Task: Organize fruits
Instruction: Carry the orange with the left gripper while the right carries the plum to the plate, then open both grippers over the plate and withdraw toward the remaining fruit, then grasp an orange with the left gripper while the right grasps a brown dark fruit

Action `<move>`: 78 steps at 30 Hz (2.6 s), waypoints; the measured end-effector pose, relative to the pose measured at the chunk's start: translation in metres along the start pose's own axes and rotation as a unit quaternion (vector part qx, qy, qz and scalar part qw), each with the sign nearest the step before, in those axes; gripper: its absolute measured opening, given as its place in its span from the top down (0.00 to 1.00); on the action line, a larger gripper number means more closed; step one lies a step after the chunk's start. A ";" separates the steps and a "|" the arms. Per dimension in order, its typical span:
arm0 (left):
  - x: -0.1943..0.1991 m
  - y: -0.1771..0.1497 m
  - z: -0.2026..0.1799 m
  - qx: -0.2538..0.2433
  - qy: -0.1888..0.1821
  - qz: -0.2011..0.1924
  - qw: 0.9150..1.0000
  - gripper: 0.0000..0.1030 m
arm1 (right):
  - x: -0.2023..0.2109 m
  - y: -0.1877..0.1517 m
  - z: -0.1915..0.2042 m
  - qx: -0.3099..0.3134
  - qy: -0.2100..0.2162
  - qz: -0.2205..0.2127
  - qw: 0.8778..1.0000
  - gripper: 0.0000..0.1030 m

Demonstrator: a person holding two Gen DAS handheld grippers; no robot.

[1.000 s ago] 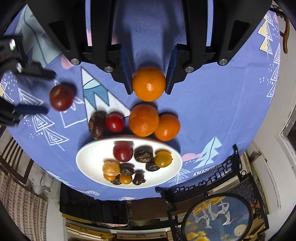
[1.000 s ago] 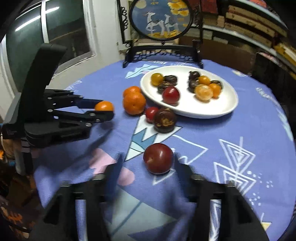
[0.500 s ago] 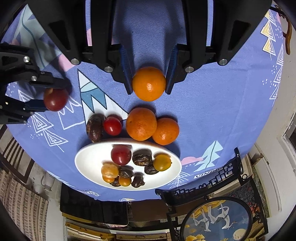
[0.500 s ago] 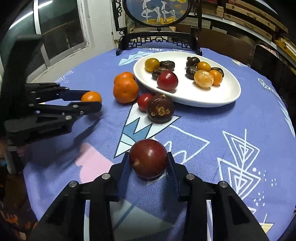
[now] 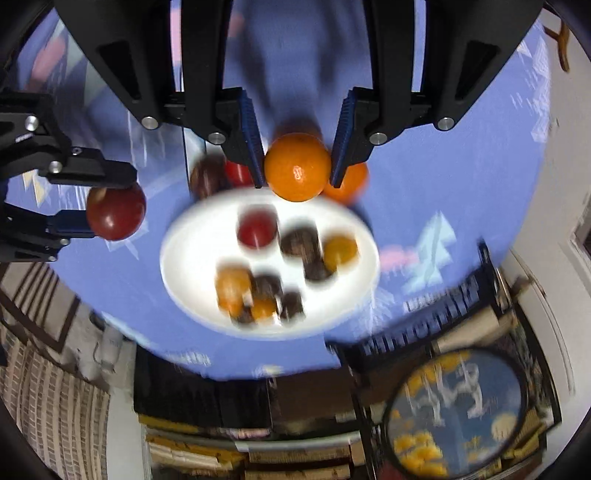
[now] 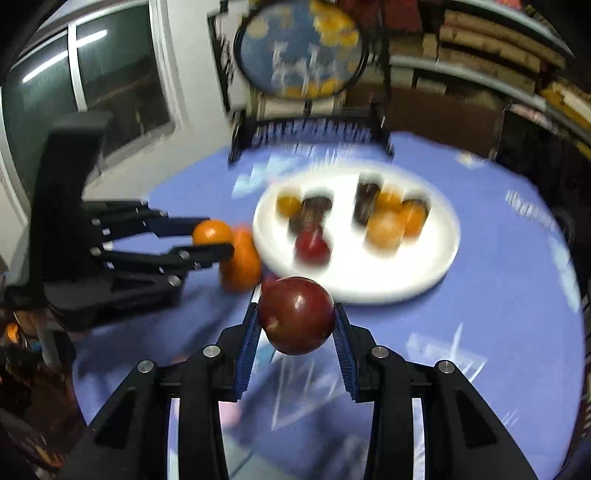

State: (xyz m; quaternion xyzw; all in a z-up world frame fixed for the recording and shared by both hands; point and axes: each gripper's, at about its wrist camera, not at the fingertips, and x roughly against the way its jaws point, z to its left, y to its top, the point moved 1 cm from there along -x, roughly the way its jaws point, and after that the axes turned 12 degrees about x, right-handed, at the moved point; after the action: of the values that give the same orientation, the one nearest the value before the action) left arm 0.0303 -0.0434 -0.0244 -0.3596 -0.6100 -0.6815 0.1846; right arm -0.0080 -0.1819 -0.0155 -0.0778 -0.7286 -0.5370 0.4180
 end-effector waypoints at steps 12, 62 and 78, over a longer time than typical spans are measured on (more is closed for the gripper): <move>-0.051 0.094 -0.009 0.037 0.024 -0.019 0.999 0.66 | -0.019 0.058 -0.071 -0.066 -0.032 -0.072 0.995 0.62; -0.029 -0.044 0.025 0.059 -0.021 0.041 0.997 0.23 | -0.059 -0.033 0.001 -0.026 0.044 0.044 0.998 0.61; -0.069 -0.029 0.015 0.157 -0.009 0.083 0.984 0.60 | -0.049 -0.045 -0.002 -0.041 0.071 0.032 0.996 0.61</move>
State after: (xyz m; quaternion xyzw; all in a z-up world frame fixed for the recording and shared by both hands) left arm 0.0607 -0.0366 -0.0941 -0.3815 -0.6795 -0.5561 0.2892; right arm -0.0010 -0.1853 -0.0820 -0.0797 -0.6713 -0.5572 0.4822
